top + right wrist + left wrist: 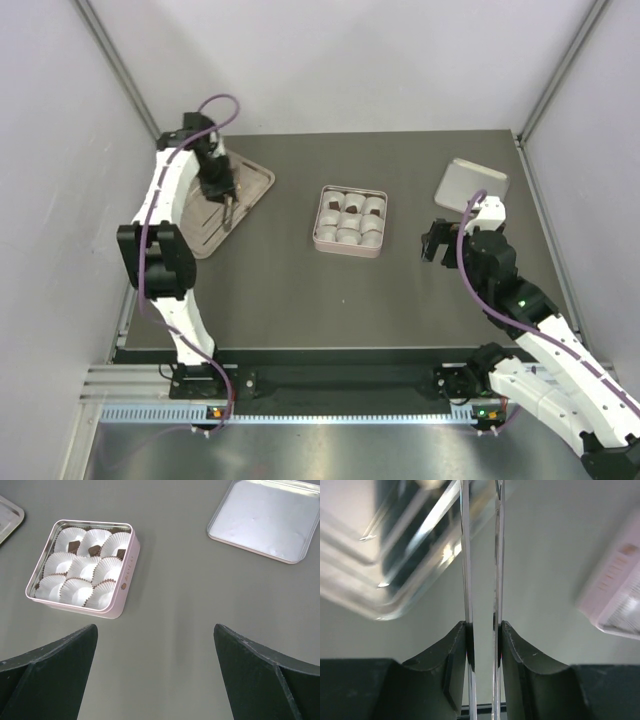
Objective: Pack the chocolate
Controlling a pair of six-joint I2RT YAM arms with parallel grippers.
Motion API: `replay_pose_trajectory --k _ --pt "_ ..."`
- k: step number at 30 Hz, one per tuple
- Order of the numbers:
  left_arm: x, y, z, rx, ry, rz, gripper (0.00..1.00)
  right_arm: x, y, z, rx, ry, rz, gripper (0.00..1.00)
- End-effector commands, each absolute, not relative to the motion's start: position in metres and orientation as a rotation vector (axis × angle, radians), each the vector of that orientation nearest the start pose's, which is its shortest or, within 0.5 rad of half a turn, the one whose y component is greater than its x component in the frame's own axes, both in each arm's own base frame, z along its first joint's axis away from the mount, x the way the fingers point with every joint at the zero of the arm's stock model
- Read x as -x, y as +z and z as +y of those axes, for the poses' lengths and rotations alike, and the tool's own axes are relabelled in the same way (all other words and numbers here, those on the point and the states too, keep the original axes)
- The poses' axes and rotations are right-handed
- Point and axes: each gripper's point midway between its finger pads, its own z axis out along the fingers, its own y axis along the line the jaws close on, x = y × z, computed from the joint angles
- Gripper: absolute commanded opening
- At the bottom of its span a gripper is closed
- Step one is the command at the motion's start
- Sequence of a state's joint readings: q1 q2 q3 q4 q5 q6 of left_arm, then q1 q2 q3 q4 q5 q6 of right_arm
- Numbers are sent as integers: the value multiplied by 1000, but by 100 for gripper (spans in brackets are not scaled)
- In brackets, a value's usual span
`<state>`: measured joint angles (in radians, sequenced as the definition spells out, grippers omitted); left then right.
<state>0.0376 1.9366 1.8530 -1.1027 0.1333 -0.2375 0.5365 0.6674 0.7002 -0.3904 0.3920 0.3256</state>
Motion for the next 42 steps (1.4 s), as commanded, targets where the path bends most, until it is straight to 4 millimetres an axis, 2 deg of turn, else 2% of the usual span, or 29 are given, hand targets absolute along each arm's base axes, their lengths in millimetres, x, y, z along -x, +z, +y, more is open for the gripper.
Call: replay_pose_trajectory --k 1,2,3,5,6,8,9,14,18,20,28,33,42 --pt "-407 218 -75 104 -249 2650 31 -256 245 96 -69 270 1854 100" --pt "-403 222 -83 79 -244 2653 31 -256 246 96 -72 275 1852 100" --pt "-399 225 -101 25 -251 2651 31 -254 248 96 -70 276 1849 100" --pt "-396 236 -119 -29 -259 2629 31 -253 249 95 -74 280 1849 100" --pt "-390 239 -138 -81 -278 2625 31 -252 250 95 -75 283 1847 99" --pt "-383 245 -161 -142 -329 2610 30 -251 250 94 -79 278 1850 100" --pt "-374 243 -181 -210 -356 2612 30 -251 250 94 -79 278 1850 100" --pt "-342 224 -228 -379 -363 2654 30 -250 251 91 -88 273 1853 100" --pt "-329 205 -238 -417 -346 2695 29 -250 251 91 -89 266 1853 100" --pt "-326 202 -242 -420 -354 2695 29 -250 251 91 -88 266 1854 100" --pt "-320 181 -237 -409 -314 2740 29 -251 246 92 -89 264 1866 99" --pt "-322 164 -235 -410 -288 2751 29 -251 246 91 -89 262 1867 100" --pt "-333 155 -241 -407 -284 2742 32 -249 247 88 -92 254 1857 100"
